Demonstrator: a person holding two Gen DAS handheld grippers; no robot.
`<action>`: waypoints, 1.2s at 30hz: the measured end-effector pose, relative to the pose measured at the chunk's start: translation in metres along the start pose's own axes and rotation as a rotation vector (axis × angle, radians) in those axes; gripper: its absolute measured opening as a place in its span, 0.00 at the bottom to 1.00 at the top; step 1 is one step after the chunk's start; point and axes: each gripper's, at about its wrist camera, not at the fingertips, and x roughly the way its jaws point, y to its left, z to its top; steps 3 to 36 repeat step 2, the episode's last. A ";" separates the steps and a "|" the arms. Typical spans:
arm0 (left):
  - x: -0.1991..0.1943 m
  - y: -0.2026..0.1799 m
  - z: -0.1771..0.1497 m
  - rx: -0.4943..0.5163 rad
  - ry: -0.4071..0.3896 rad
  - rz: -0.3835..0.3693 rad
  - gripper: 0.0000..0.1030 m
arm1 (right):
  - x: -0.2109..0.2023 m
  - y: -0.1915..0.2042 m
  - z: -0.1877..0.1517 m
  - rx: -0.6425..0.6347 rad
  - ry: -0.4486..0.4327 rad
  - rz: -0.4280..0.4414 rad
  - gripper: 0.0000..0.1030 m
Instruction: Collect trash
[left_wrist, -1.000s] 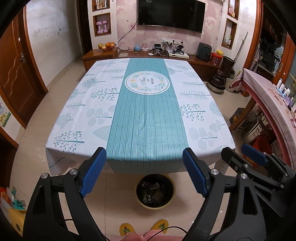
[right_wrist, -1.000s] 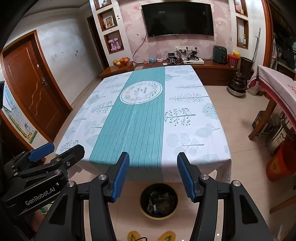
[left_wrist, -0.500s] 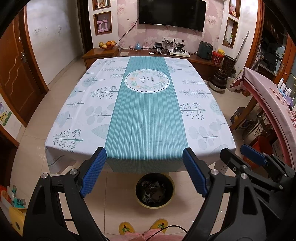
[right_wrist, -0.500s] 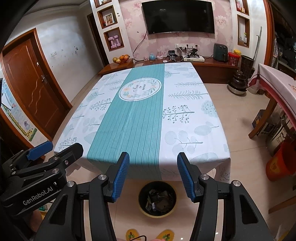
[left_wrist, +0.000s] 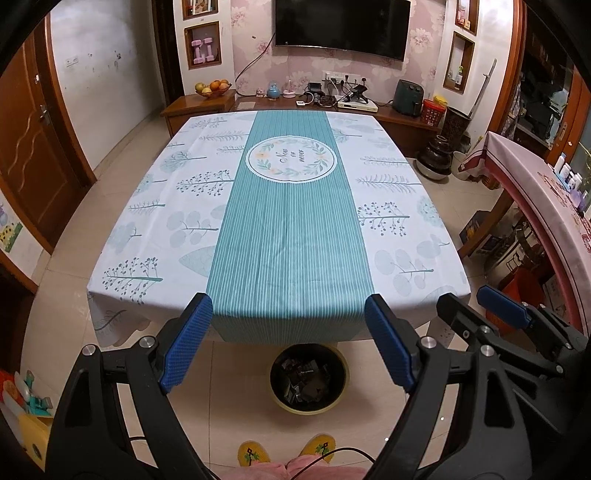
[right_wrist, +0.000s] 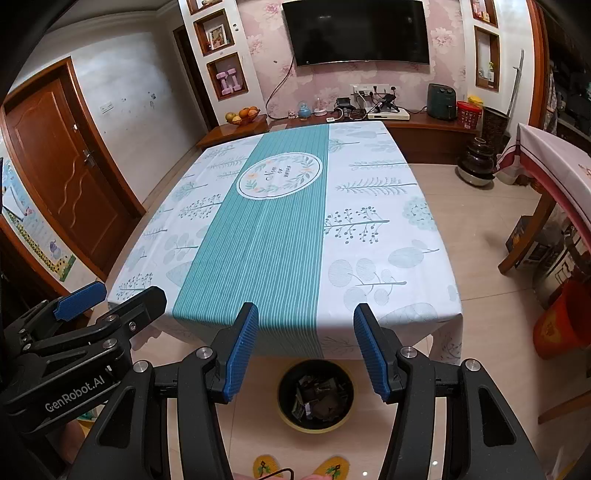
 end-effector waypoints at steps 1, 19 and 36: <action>0.001 0.000 0.000 0.000 0.001 0.003 0.80 | 0.000 0.000 0.000 0.000 0.000 0.001 0.53; 0.002 0.000 -0.001 0.000 0.002 0.004 0.80 | 0.000 0.001 0.000 0.001 -0.001 -0.001 0.53; 0.002 0.000 -0.001 0.000 0.002 0.004 0.80 | 0.000 0.001 0.000 0.001 -0.001 -0.001 0.53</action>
